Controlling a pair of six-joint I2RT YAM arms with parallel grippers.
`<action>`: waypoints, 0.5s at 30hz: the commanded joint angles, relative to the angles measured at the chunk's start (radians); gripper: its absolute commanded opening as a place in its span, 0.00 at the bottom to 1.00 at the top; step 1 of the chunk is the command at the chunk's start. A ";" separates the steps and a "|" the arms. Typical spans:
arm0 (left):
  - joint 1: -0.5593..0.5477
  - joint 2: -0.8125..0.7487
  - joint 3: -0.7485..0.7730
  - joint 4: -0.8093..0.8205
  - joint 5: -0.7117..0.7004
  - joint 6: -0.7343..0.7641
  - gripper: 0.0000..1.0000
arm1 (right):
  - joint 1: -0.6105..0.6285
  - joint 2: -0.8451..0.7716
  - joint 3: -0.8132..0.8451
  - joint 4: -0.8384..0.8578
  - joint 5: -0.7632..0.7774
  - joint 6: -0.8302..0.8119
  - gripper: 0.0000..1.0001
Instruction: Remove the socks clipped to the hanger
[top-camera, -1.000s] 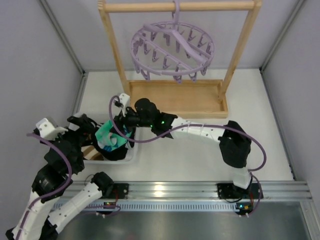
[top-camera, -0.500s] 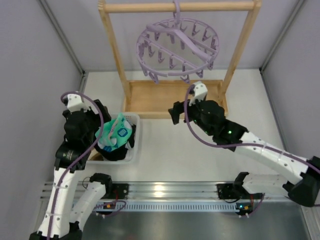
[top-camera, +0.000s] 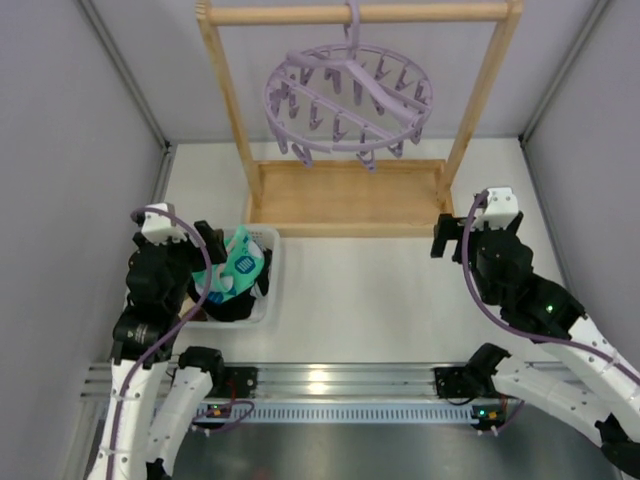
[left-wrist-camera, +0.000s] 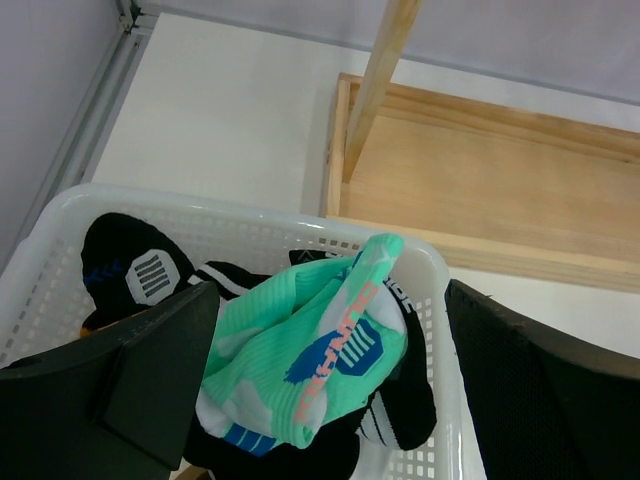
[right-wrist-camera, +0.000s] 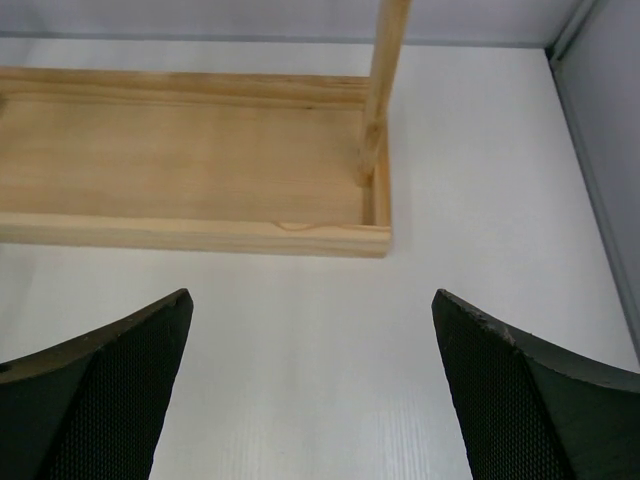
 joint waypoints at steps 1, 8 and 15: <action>-0.006 -0.038 -0.037 0.050 -0.022 0.026 0.98 | -0.014 -0.047 0.022 -0.136 0.124 0.007 0.99; -0.026 -0.084 -0.091 0.051 0.009 -0.002 0.98 | -0.014 -0.152 0.059 -0.215 0.138 -0.008 1.00; -0.066 -0.140 -0.099 0.051 -0.074 -0.009 0.98 | -0.014 -0.238 0.096 -0.268 0.172 -0.031 0.99</action>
